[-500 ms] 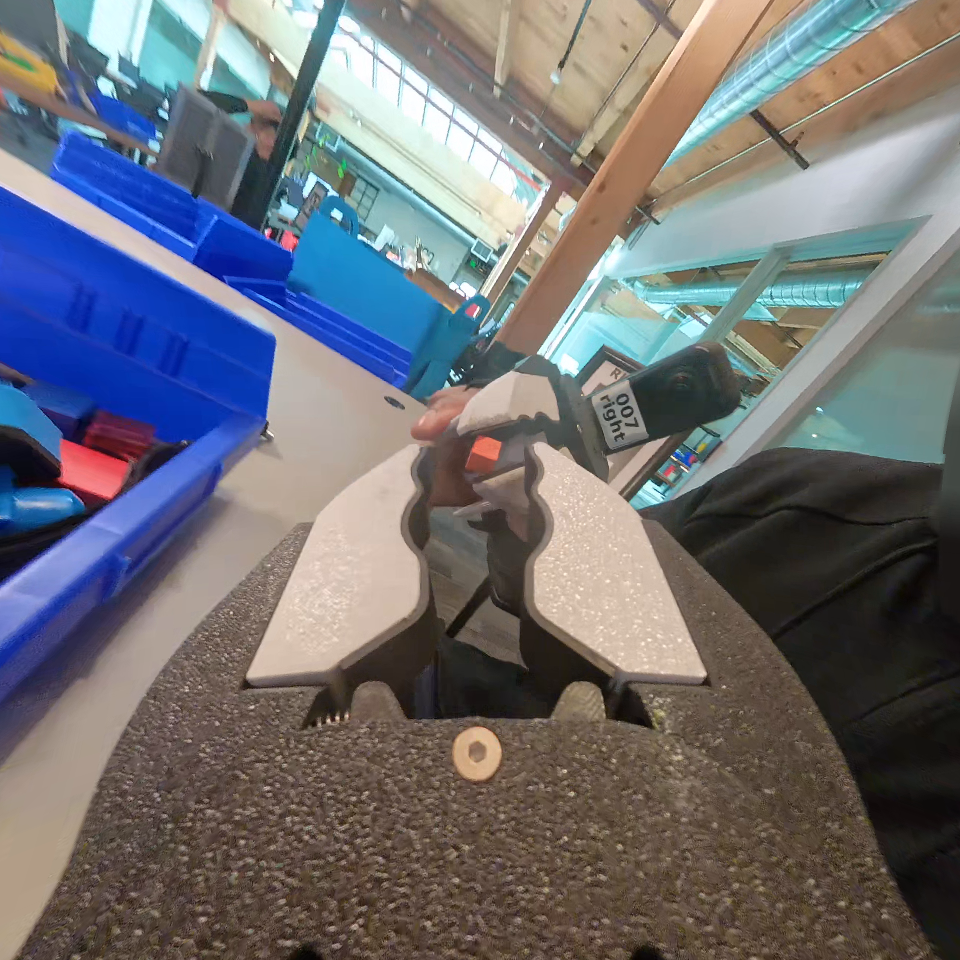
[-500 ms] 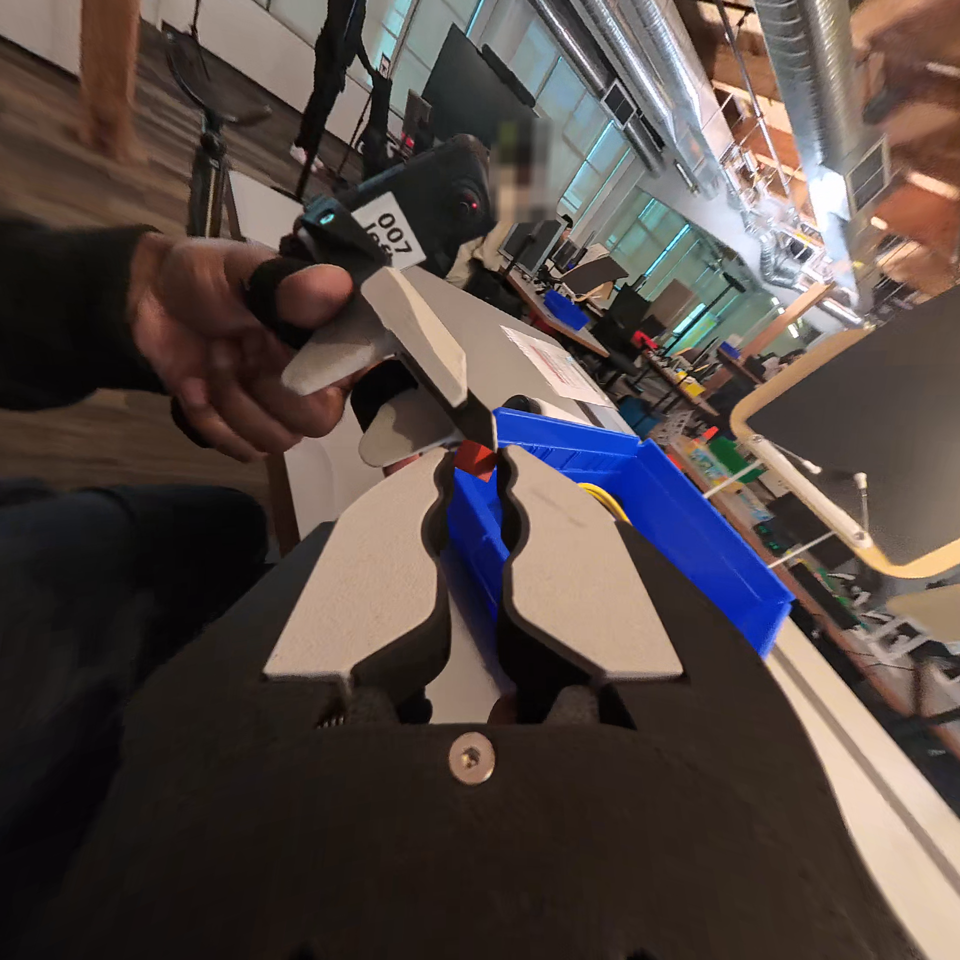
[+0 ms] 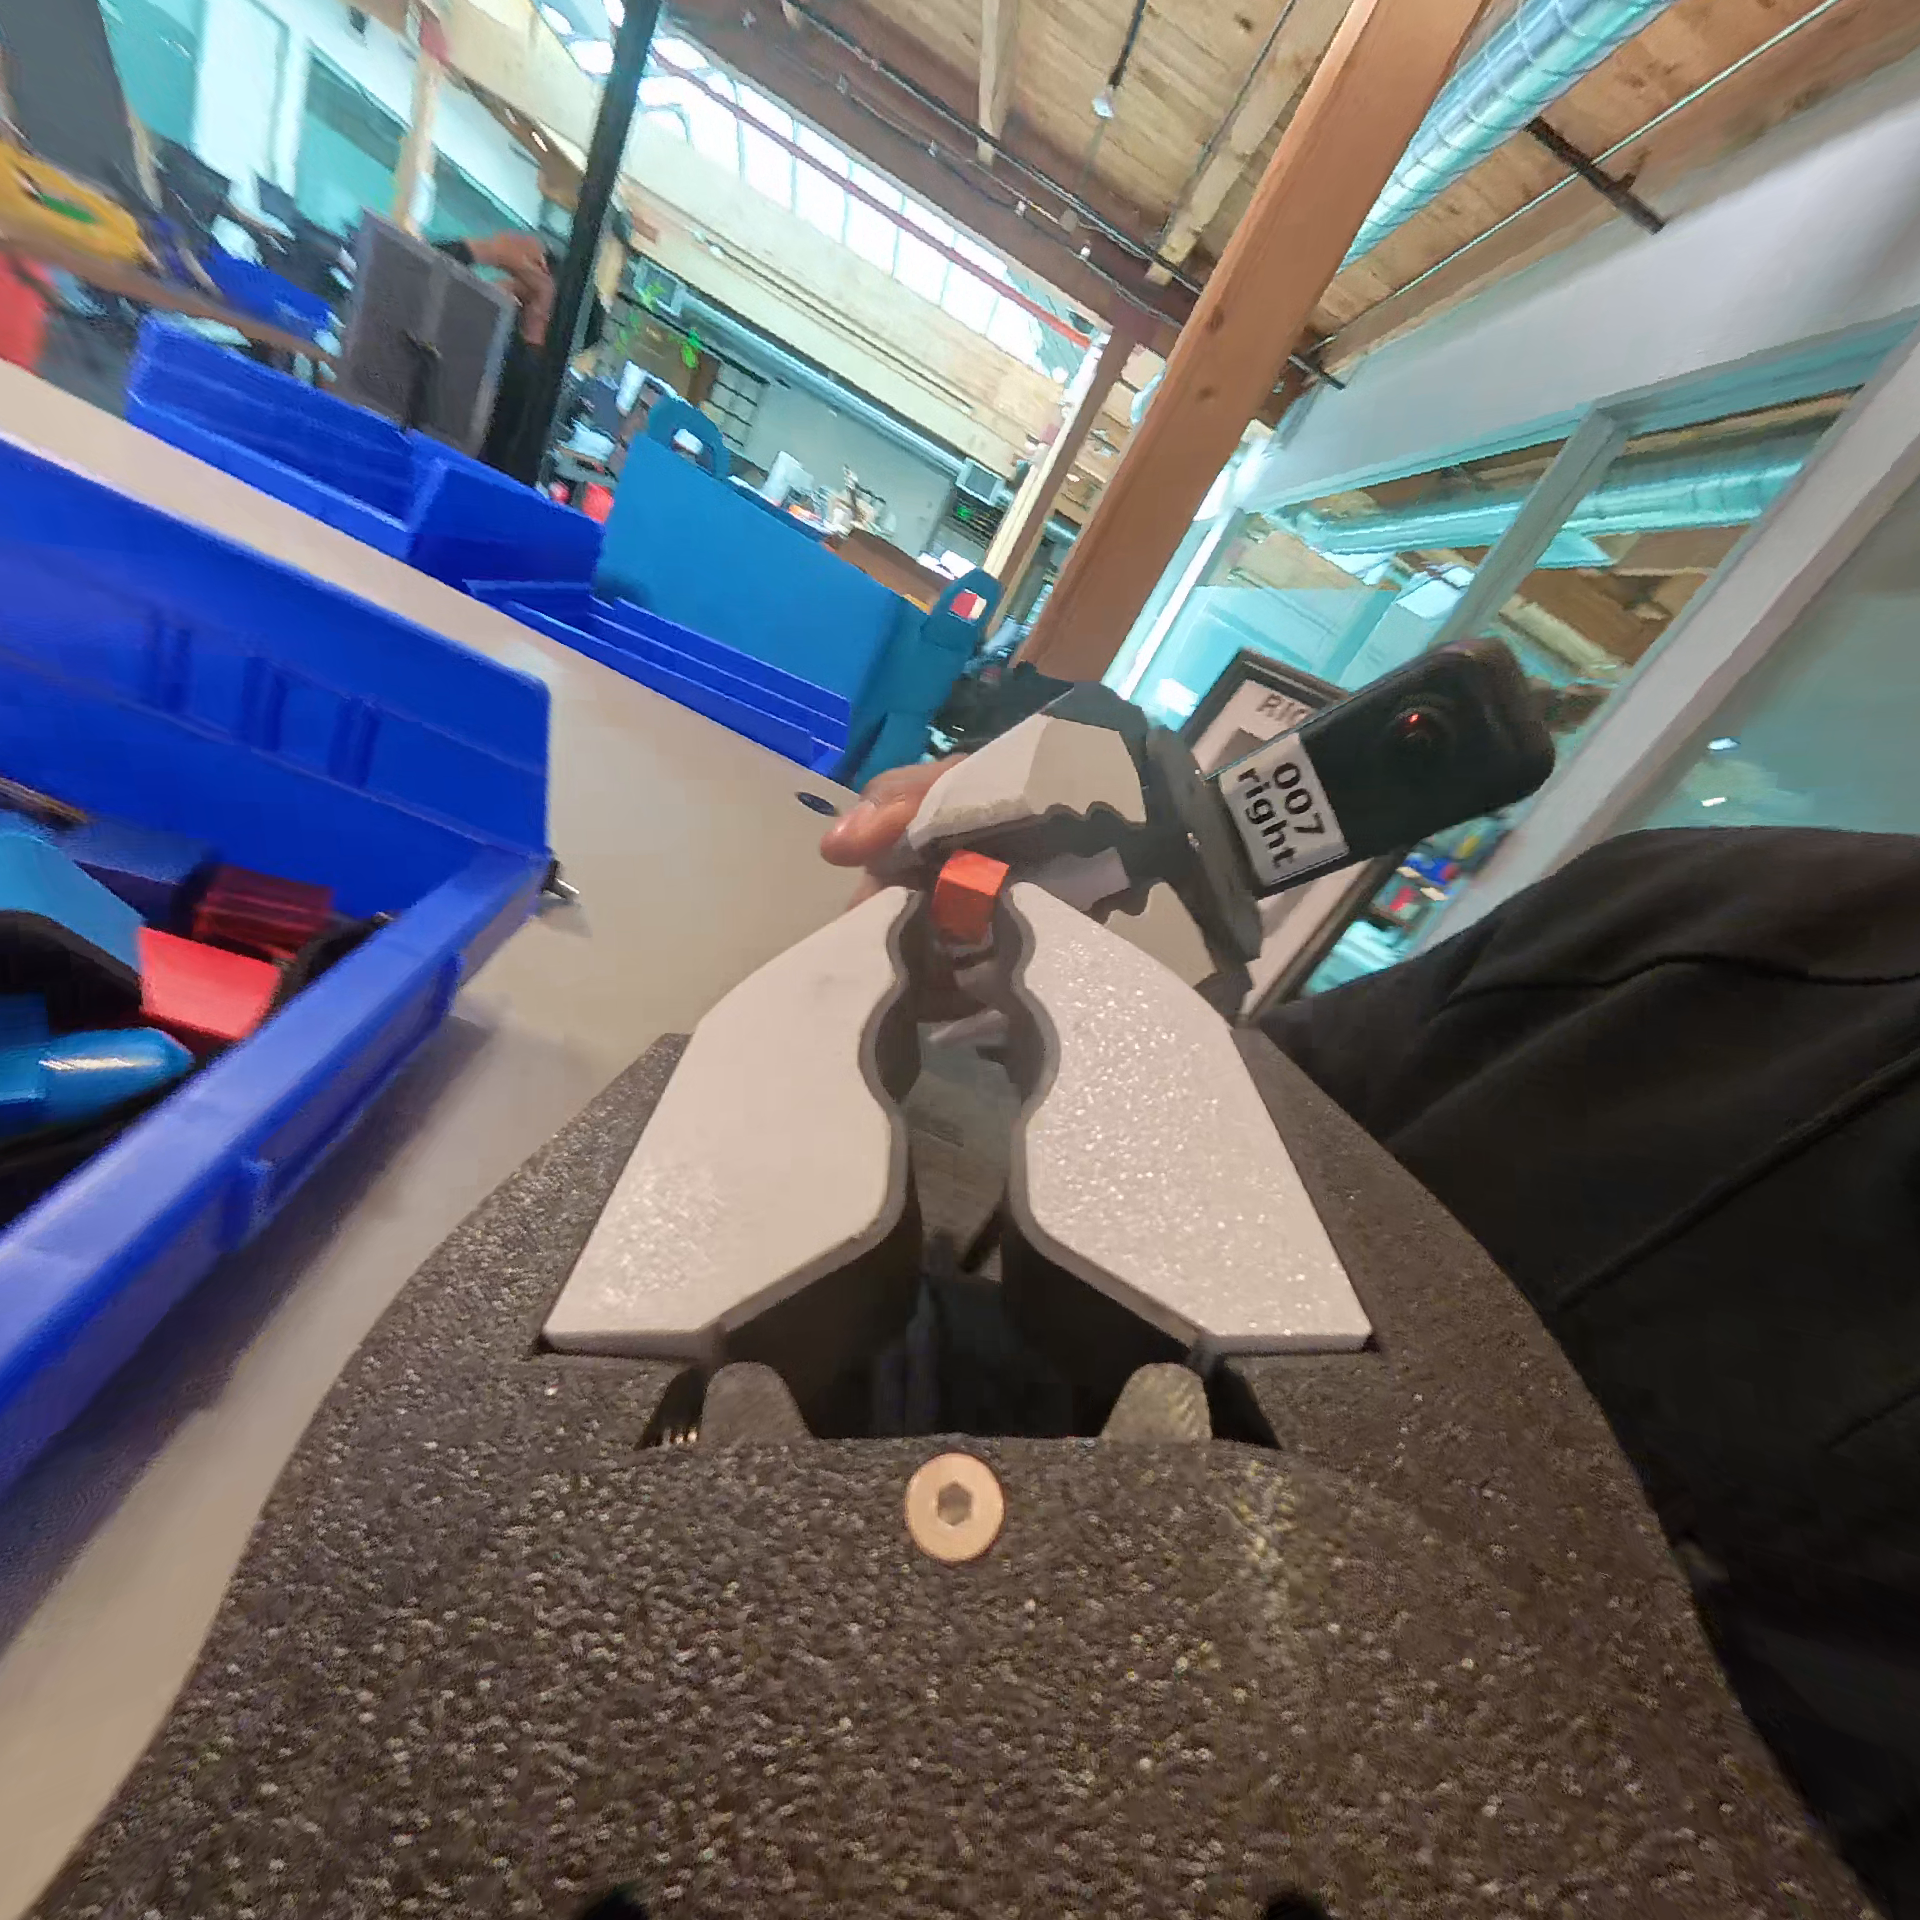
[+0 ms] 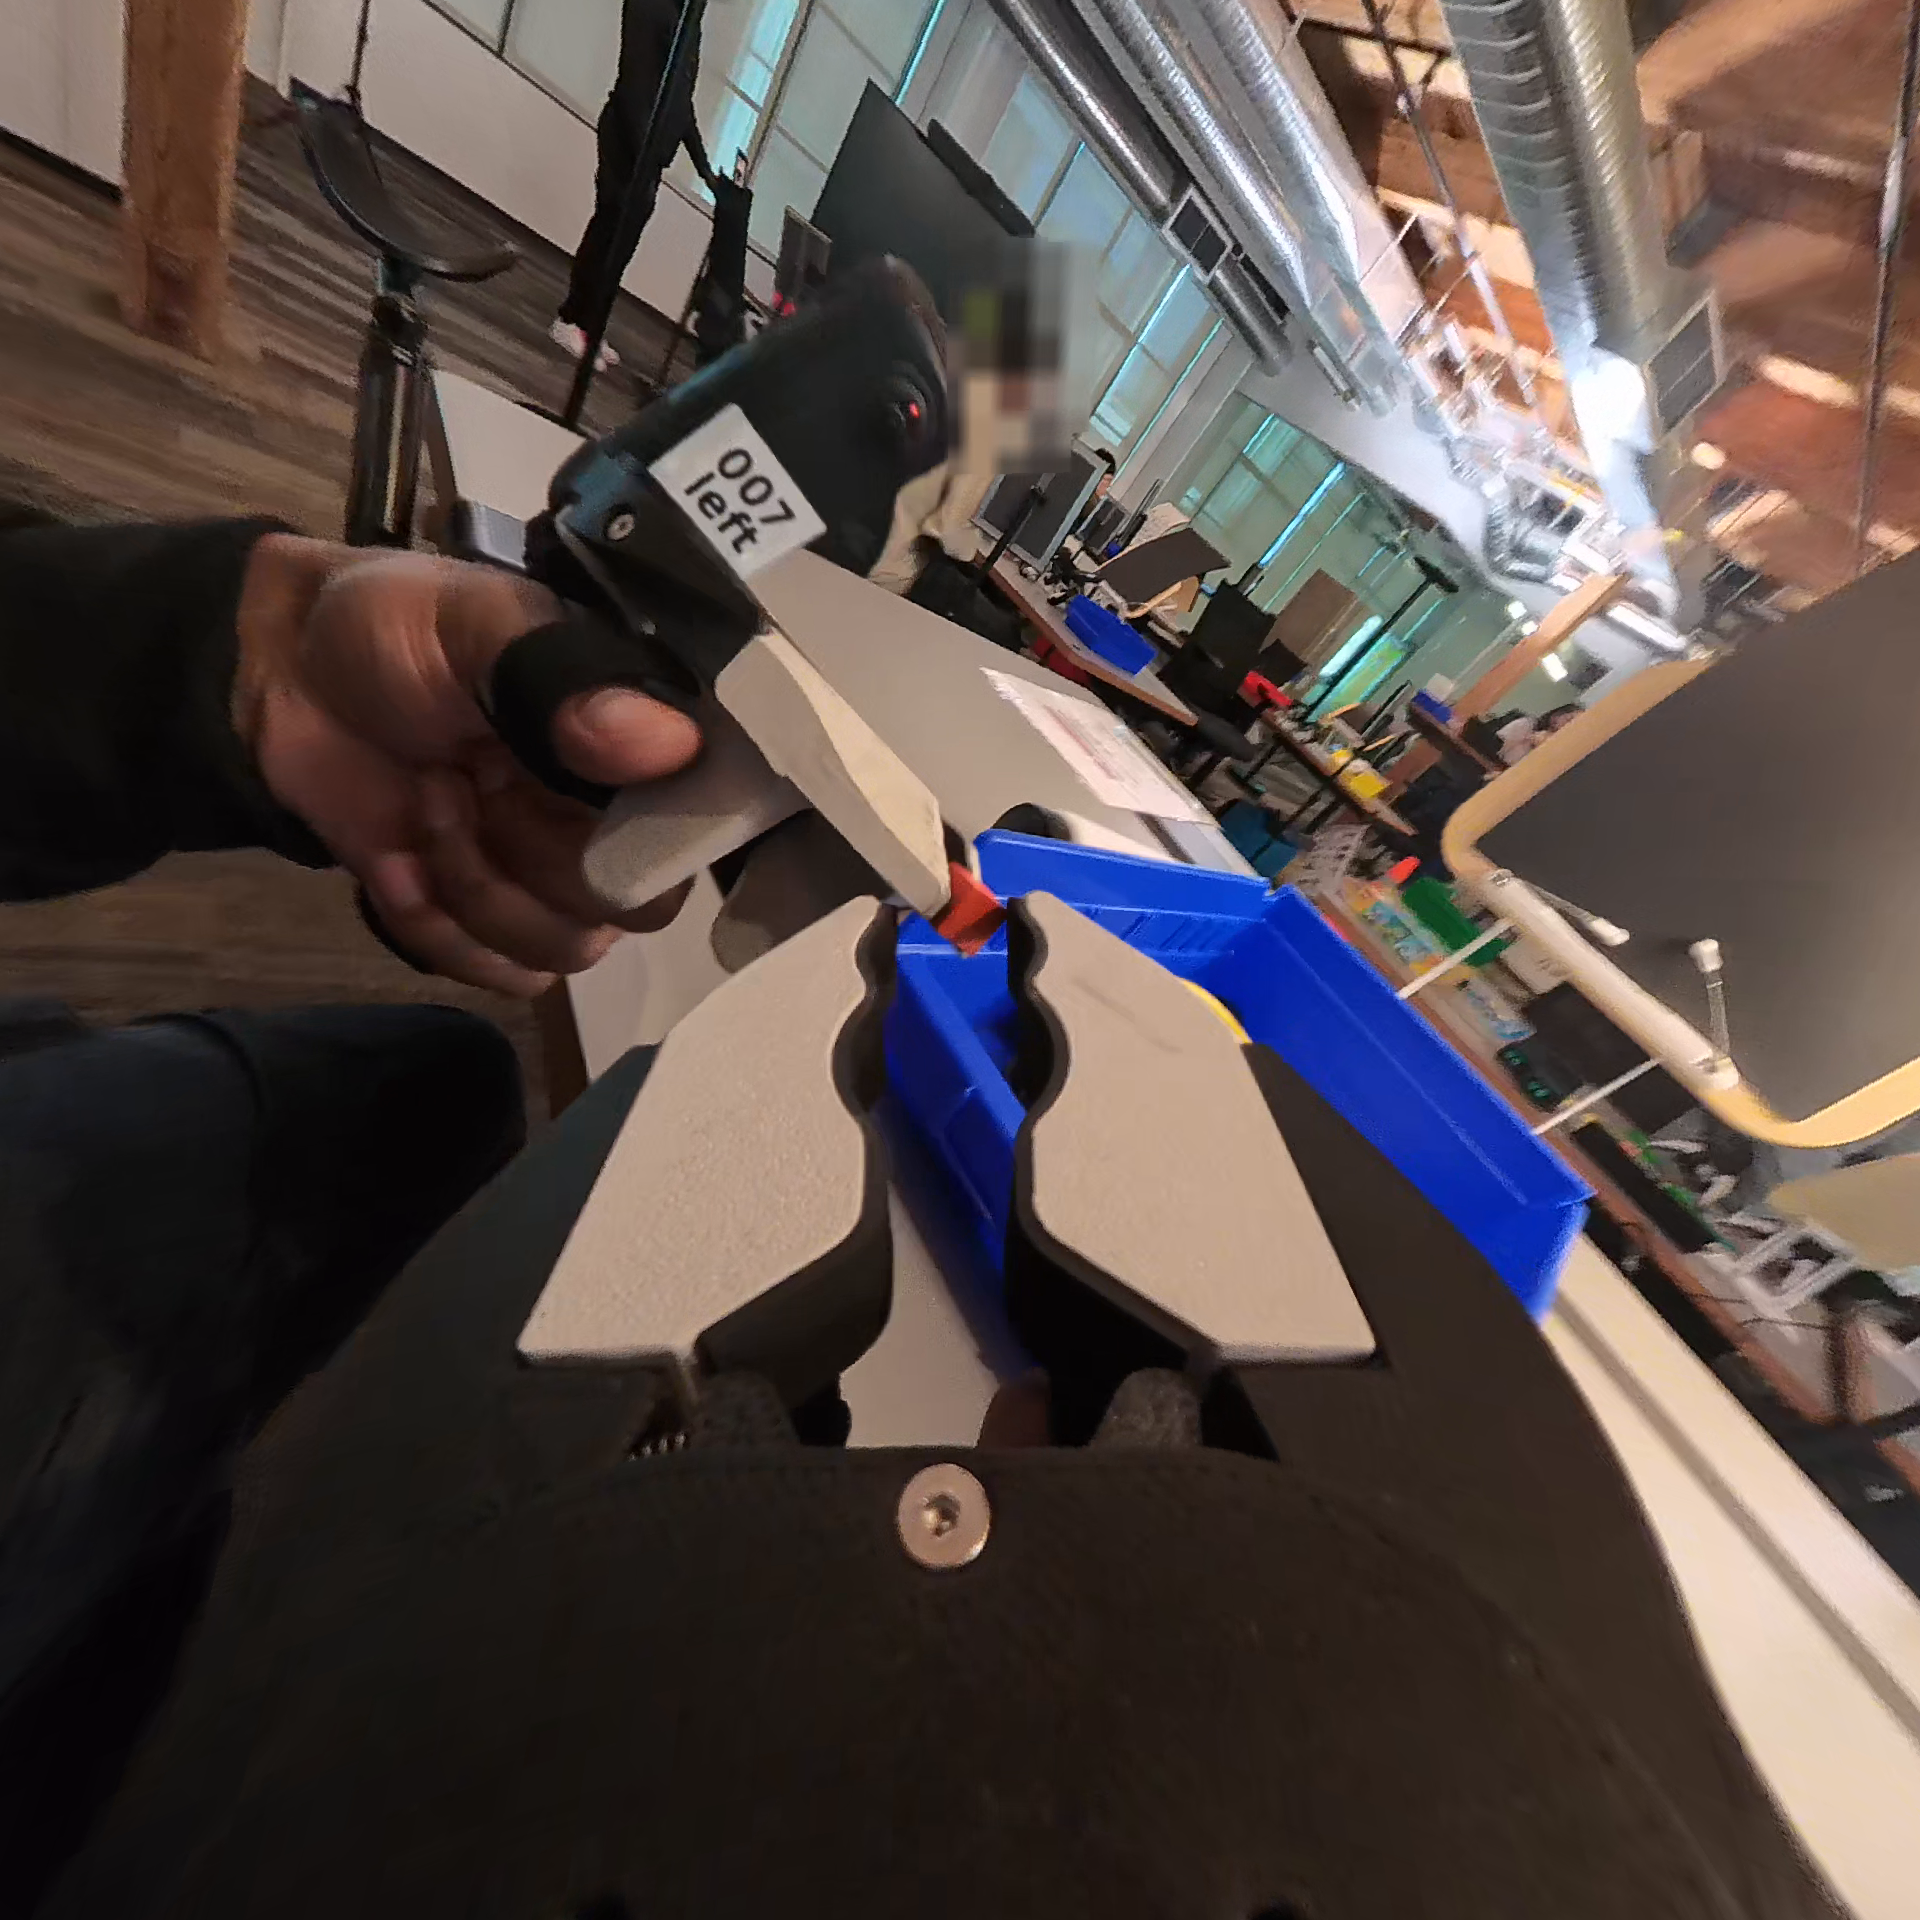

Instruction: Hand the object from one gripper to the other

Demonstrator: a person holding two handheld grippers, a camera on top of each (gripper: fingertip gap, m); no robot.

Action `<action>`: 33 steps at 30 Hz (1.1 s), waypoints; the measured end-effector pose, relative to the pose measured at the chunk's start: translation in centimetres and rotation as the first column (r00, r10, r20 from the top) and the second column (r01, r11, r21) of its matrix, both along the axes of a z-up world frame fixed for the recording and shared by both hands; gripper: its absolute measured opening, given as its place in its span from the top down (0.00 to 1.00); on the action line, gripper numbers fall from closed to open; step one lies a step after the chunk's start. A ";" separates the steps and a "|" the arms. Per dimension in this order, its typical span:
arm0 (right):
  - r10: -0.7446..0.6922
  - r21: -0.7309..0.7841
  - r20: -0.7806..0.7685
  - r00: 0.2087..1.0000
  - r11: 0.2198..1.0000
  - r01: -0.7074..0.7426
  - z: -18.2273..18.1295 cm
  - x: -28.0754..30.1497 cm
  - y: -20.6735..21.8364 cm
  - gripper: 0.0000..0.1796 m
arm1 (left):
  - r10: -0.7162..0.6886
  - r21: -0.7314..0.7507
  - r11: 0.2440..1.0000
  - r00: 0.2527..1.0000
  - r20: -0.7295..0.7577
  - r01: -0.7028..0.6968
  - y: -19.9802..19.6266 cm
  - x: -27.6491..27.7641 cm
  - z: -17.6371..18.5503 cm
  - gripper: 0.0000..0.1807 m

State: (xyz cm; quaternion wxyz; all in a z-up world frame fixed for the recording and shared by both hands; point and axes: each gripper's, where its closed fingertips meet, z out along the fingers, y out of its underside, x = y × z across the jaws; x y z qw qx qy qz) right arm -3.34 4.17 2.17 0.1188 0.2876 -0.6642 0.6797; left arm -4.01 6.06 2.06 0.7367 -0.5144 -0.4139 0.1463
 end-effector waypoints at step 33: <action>0.040 0.275 0.726 0.687 0.898 -0.343 -1.2 0.0 -0.3 0.85 | 0.115 -0.717 0.153 0.732 -0.671 -0.681 -1.9 -0.4 -1.3 0.94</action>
